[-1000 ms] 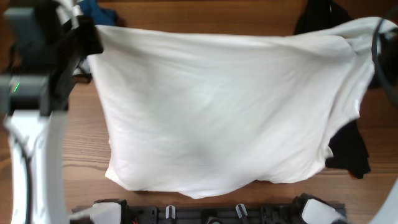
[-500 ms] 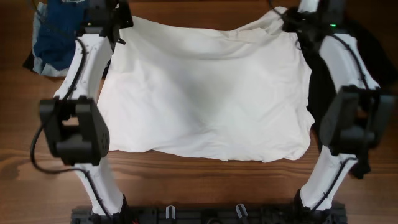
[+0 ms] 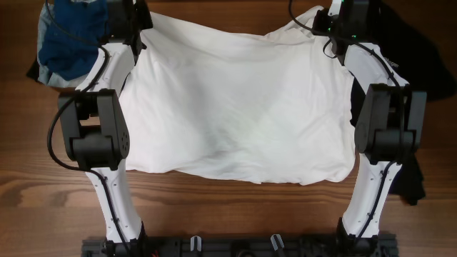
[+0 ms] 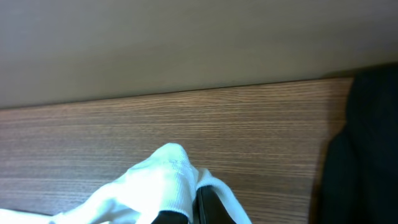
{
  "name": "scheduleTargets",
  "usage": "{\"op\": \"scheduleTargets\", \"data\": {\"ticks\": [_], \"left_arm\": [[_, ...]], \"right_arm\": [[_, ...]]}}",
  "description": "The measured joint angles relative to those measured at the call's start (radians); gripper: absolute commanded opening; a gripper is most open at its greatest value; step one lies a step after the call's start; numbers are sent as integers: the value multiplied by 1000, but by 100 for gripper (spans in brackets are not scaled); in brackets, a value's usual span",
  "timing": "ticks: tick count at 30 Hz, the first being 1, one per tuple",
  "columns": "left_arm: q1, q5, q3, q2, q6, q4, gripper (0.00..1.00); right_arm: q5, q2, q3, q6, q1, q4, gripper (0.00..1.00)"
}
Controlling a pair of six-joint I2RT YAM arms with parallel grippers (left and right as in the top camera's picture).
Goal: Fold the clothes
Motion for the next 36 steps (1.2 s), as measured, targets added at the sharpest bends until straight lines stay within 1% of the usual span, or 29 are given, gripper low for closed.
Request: {"op": "scheduleTargets", "data": {"ticks": [6,8,9,12,15,18,20,22,32,36], "left_arm": [[9,0,0,0,0,0,4],[11,0,0,0,0,0,4],[11,0,0,0,0,-10,4],[13,9,1,-2,0,-121,4],[13,12,1,-17,0,-221,4],[13,23,1,-77,0,-313,4],[13,27,1,-113,0,-343,4],[13,27,2,-151,0,-423,4],[21,27,2,-159,0,-688,4],[40,27,2,-159,0,-748,4]], "right_arm": [[21,0,0,10,-20,-8,4],[19,0,0,11,-27,-39,4],[12,0,0,13,-32,-86,4],[-17,-15,0,14,-50,-217,4],[-37,-91,-2,17,-84,-346,4],[-102,-186,0,18,-128,-449,4],[-124,-195,3,18,-140,-481,4],[-154,-196,3,21,-149,-598,4],[-154,-196,2,16,-151,-843,4],[-148,-196,2,15,-161,-893,4]]}}
